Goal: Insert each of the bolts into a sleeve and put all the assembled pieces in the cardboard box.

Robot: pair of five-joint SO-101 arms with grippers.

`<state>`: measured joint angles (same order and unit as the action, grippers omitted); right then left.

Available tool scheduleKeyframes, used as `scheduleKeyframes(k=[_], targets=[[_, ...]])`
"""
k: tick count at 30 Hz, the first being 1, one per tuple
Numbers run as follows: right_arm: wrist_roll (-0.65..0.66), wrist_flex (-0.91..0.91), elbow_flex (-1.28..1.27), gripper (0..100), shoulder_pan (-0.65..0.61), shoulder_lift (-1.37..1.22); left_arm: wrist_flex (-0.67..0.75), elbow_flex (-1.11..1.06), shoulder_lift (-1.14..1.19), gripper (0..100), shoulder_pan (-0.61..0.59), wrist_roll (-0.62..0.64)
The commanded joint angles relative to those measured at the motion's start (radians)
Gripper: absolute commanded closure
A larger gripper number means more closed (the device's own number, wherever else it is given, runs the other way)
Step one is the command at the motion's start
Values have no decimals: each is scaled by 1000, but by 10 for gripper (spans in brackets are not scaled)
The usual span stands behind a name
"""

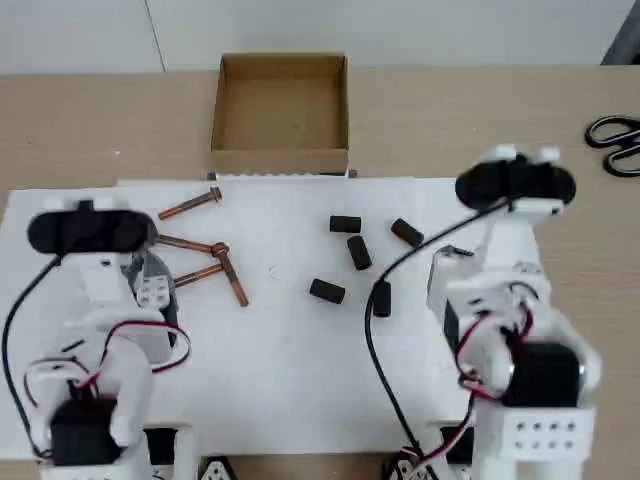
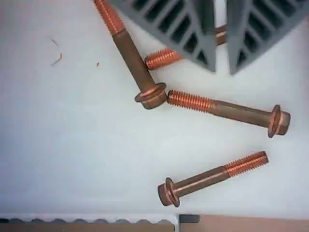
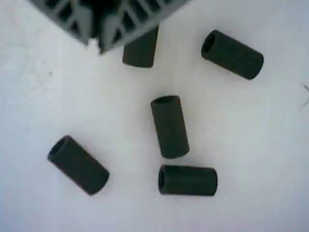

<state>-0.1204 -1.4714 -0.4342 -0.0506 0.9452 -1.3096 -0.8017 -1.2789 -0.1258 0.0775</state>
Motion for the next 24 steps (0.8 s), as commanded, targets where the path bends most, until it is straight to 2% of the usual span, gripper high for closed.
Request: scheduleKeyframes(k=[1,5,9,13,18,24], targets=[[-9,-124,230,995,2,-199,-63,174,170,993,-5,-2],[6,-183,324,995,2,-349,-133,257,348,992,0,-5],[167,-180,354,995,2,-440,-158,278,519,992,-5,-130],[313,-153,365,995,5,-522,-132,282,651,992,-6,-210],[404,-116,368,964,7,-661,-58,309,793,991,-44,-285],[509,-114,505,908,4,-835,-54,409,924,880,-115,-290]])
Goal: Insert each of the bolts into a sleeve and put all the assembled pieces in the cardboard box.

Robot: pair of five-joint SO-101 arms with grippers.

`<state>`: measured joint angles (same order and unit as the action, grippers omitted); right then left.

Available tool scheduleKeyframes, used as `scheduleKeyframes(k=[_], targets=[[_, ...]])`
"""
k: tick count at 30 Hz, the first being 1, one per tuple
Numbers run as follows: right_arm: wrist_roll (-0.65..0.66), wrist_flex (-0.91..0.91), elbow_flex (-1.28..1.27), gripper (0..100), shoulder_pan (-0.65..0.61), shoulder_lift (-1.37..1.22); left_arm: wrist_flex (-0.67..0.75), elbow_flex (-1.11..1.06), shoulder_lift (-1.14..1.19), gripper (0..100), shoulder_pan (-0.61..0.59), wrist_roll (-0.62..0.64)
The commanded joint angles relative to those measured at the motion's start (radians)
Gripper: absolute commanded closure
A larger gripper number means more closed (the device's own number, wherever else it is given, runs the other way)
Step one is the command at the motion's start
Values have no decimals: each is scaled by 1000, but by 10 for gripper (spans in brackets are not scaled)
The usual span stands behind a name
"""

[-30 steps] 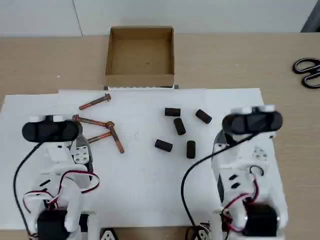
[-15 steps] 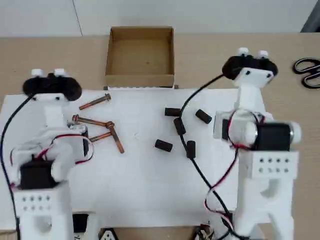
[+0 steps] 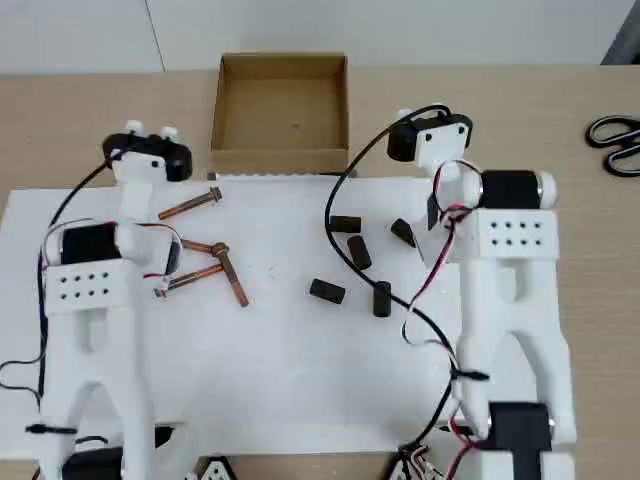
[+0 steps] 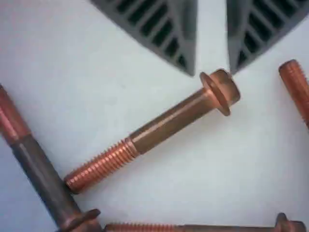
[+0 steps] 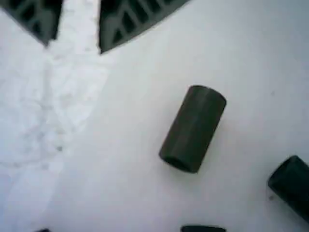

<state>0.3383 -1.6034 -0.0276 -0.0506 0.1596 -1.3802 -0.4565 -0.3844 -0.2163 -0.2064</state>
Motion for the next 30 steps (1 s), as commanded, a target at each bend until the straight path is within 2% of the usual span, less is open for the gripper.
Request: scheduleKeyframes(k=[1,9,15,22,30], targets=[[69,18,126,908,4,-81,18,70,43,870,-31,-6],[175,10,321,845,1,-320,18,67,146,829,-34,-8],[262,21,347,799,-39,-437,-3,67,210,821,-32,-28],[293,111,347,798,-124,-513,-3,67,256,821,-35,-28],[313,166,348,800,-127,-598,-26,70,285,823,-35,-35]])
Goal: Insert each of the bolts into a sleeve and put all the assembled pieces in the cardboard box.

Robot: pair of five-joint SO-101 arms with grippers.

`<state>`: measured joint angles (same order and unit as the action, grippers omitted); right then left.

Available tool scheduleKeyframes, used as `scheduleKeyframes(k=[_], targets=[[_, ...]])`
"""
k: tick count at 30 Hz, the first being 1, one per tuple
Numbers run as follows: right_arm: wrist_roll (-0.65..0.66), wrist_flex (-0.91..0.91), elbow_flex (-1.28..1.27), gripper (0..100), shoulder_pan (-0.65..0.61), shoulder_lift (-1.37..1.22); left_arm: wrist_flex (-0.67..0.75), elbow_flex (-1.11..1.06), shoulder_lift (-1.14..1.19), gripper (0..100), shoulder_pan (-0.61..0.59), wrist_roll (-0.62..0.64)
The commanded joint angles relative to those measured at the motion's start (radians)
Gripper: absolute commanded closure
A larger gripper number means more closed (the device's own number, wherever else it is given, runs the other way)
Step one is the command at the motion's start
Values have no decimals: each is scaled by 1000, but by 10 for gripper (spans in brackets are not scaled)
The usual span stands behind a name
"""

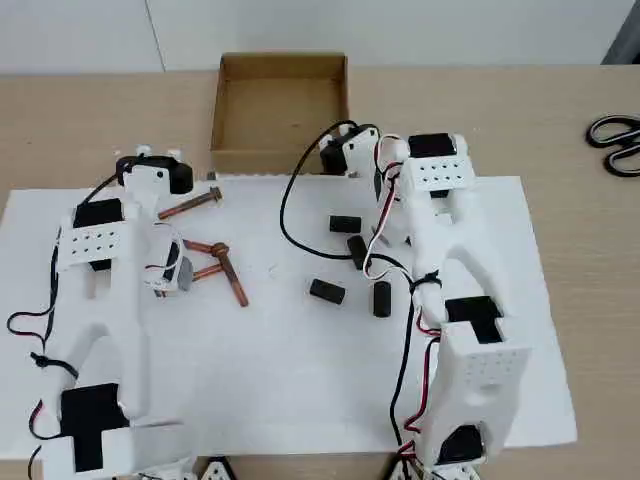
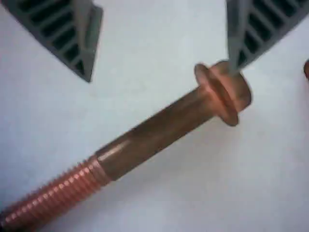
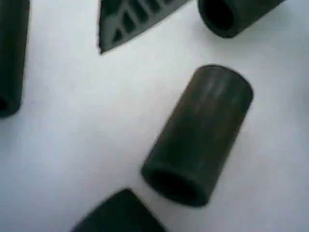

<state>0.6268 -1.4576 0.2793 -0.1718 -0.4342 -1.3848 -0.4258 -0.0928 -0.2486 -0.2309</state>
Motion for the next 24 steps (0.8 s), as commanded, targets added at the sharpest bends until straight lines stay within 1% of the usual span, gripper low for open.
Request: scheduleKeyframes(k=[1,4,15,24], targets=[[29,25,41,800,-5,-8,-29,39,-8,823,-3,-21],[34,33,41,800,4,-12,-49,39,-8,823,-3,-34],[89,24,41,800,68,-16,-49,38,-8,825,-3,-34],[144,38,40,800,76,-67,-49,38,-8,825,-3,-28]])
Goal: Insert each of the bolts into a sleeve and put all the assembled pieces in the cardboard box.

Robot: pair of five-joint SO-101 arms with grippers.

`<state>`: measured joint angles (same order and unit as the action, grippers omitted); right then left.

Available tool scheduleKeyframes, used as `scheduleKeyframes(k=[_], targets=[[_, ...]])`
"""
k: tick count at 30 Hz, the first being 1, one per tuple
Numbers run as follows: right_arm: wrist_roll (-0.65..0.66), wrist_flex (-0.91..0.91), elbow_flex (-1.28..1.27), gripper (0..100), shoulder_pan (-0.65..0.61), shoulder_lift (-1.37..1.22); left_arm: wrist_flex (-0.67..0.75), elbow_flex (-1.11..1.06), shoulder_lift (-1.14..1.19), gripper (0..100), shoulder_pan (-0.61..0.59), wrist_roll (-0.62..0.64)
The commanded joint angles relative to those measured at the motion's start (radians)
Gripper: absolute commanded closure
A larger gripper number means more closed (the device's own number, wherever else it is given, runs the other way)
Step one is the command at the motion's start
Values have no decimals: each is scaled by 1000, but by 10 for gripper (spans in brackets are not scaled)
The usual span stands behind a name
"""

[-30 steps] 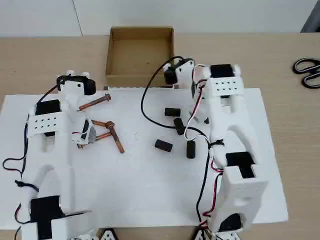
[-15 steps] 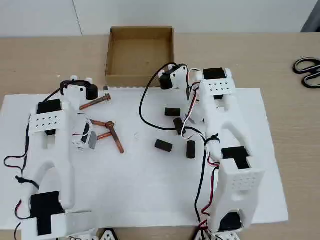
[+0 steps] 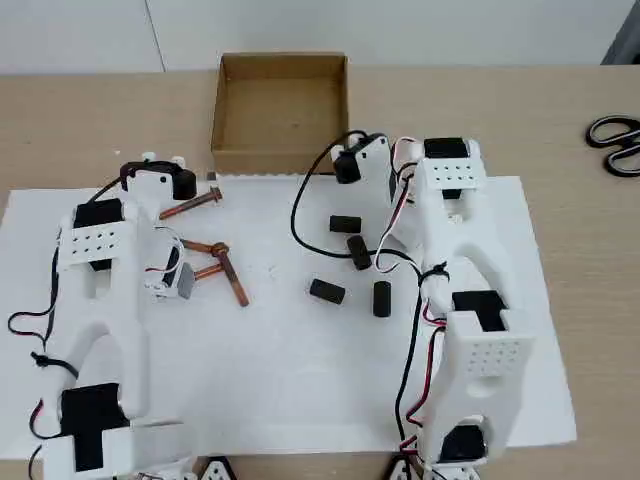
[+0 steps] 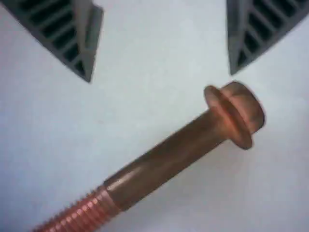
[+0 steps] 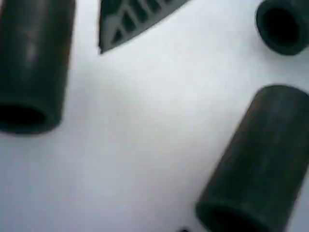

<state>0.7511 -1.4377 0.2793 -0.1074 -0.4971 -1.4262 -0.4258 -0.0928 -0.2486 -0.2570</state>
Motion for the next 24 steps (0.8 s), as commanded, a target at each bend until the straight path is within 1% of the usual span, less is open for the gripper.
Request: scheduleKeyframes(k=[1,10,17,19,24], targets=[[20,24,40,800,13,-10,-8,38,-8,825,-3,-2],[26,101,40,801,12,-50,-8,36,-6,826,-3,-2],[41,93,40,803,16,-91,-2,36,-6,826,-3,-2],[41,93,40,830,16,-93,0,36,-6,826,-3,-2],[37,102,40,950,10,-93,0,36,-5,826,0,-2]])
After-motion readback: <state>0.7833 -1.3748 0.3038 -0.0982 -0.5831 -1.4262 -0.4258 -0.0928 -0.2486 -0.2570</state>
